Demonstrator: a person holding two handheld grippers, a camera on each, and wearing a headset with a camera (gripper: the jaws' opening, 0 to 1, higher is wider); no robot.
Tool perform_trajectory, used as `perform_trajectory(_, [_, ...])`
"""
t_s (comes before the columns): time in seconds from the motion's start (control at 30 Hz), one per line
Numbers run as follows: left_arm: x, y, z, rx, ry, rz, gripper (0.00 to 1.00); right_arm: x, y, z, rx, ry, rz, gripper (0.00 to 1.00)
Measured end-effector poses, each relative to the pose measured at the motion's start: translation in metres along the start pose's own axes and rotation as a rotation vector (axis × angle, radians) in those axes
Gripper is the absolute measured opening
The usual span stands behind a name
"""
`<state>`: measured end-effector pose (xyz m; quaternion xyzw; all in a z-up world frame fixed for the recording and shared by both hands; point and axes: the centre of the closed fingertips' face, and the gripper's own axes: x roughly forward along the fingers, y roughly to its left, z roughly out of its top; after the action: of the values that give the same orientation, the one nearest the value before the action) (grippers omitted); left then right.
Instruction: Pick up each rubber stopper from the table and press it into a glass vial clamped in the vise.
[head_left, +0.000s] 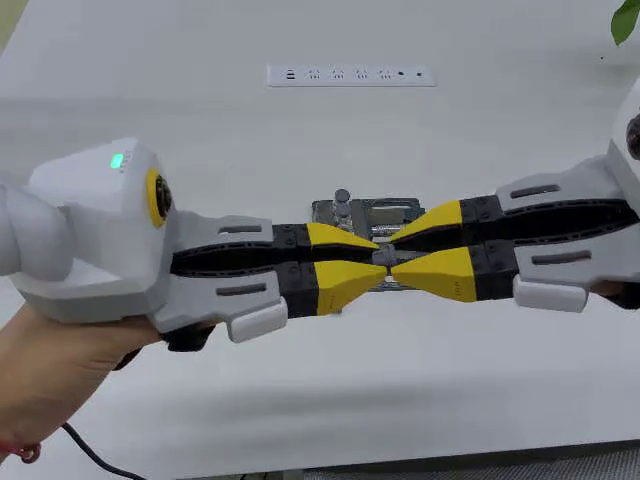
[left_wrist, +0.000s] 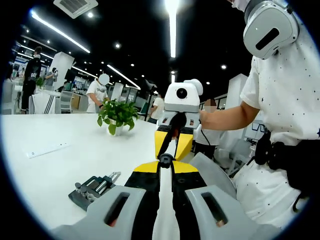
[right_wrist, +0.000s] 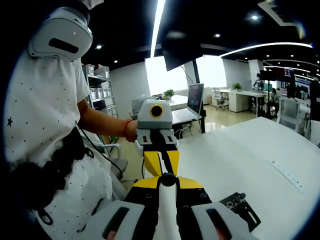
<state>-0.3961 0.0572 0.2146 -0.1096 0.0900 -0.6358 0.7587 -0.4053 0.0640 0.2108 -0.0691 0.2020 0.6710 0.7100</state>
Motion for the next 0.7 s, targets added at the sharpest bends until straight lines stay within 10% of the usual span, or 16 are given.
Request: perform_trajectory(0.7, [-0.0059, -0.0072, -0.0027, -0.044, 0.001, -0.044, 0.04, 0.0019, 0.0052, 0.0, -0.007, 0.011, 0.047, 0.06])
